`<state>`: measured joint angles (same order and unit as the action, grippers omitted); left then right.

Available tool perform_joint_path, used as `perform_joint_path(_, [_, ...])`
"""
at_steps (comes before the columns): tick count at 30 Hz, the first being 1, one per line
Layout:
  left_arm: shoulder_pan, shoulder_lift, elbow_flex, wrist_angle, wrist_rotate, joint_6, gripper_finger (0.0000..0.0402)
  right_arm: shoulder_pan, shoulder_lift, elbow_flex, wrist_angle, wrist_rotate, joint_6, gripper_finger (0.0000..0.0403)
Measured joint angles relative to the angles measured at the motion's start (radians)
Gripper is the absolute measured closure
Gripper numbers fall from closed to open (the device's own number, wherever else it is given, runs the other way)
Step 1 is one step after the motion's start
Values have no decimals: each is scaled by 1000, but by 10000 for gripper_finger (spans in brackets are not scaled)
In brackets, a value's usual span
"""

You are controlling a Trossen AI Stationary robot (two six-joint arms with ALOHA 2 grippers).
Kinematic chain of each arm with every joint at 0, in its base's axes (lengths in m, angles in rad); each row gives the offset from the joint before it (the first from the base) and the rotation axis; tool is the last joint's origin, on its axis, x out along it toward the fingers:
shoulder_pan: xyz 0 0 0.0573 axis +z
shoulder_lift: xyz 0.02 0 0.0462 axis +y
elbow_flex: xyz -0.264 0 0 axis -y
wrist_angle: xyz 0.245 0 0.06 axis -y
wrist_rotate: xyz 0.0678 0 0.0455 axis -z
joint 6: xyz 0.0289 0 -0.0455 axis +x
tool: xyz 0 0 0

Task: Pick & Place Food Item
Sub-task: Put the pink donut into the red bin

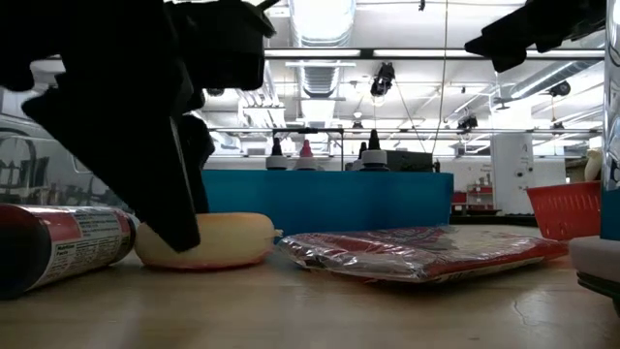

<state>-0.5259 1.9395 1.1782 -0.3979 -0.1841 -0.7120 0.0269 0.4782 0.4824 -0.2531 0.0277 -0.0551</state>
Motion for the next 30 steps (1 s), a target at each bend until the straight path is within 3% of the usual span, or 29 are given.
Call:
perform_joint_path(5, [0, 23, 1, 0, -35, -4, 107, 0, 0, 0, 0, 0, 0, 213])
perform_joint_path(9, [0, 25, 3, -3, -48, -3, 147, 0, 0, 0, 2, 0, 1, 213])
perform_joint_path(22, [0, 25, 8, -6, -75, 17, 381, 0, 0, 0, 2, 0, 9, 213])
perform_joint_path(30, [-6, 25, 24, -6, -79, 51, 396, 0, 0, 0, 3, 0, 11, 213])
